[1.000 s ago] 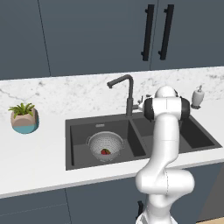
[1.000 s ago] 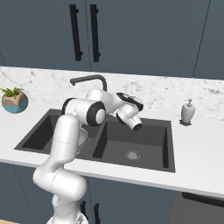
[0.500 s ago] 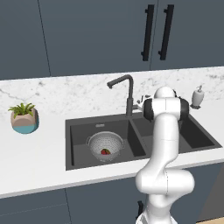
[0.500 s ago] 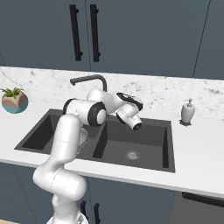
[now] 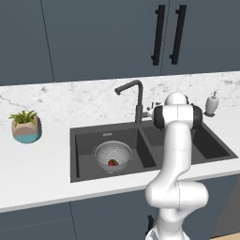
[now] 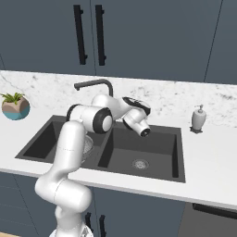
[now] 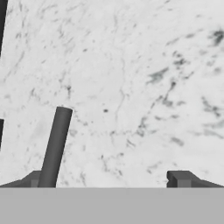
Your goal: Put the colander in the sink, put the mango in the colander, and turn on the sink faucet and pour water over the colander.
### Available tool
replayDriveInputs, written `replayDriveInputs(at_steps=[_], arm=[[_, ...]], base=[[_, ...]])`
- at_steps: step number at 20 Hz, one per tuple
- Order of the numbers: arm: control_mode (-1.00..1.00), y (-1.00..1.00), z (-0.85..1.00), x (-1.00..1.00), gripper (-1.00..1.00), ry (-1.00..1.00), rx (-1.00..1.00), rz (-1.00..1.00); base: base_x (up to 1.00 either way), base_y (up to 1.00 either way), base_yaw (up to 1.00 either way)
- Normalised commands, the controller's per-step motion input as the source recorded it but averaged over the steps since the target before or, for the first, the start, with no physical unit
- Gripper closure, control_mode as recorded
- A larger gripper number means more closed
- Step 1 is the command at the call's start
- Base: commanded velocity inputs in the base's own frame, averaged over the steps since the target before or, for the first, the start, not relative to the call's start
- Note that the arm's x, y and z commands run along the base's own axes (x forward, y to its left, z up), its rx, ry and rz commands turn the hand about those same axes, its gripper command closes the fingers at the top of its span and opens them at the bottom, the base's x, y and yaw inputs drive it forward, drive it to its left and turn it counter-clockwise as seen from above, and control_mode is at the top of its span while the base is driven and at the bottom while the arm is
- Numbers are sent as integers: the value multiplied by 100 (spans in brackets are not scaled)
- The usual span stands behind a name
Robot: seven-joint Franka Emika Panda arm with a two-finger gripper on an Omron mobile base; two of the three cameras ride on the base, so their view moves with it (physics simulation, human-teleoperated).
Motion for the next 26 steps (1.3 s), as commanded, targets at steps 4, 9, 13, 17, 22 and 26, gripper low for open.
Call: replayDriveInputs(at_steps=[4,9,13,17,22,26], arm=[[-100,5,-4,30,-100,0,0,-7],[-100,17,0,10,-100,0,0,-8],[-100,22,1,1,-100,0,0,-8],[-100,12,4,2,-100,0,0,-6],[-100,9,5,6,-100,0,0,-5],[-100,4,14,6,-100,0,0,-1]], base=[[0,0,0],[0,0,0],[0,0,0],[0,0,0],[0,0,0],[0,0,0]])
